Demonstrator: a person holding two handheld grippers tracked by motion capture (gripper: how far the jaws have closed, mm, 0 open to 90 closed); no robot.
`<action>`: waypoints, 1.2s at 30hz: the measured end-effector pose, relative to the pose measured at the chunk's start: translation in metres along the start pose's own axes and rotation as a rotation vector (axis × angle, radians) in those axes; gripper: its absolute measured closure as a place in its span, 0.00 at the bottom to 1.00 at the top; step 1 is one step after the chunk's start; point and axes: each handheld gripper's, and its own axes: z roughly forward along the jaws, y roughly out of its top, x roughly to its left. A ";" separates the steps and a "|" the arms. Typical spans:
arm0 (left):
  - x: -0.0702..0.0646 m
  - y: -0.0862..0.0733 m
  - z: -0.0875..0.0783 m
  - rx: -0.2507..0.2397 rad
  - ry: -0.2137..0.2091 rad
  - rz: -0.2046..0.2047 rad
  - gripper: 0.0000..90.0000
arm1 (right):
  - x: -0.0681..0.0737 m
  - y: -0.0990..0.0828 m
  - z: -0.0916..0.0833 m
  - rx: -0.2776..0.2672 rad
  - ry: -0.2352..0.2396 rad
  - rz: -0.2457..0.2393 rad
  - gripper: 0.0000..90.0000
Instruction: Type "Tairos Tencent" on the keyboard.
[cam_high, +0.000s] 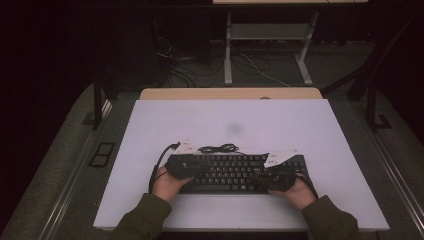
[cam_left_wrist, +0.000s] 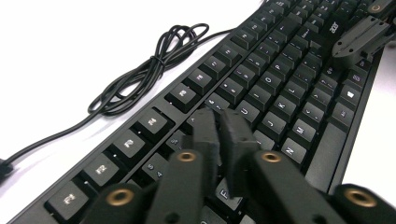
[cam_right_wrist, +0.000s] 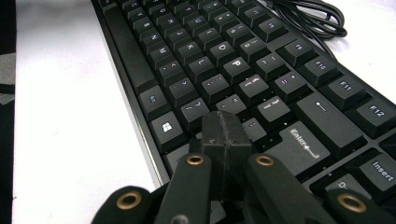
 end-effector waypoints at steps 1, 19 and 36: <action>0.000 -0.001 -0.001 -0.010 0.000 -0.004 0.85 | 0.000 0.000 0.000 0.000 0.000 0.001 0.99; 0.002 -0.011 -0.024 -0.095 0.002 0.005 0.37 | 0.001 0.001 0.000 0.003 -0.001 -0.001 0.99; 0.002 -0.023 -0.036 -0.132 -0.004 -0.013 0.33 | -0.002 0.007 -0.011 -0.103 0.018 0.022 0.86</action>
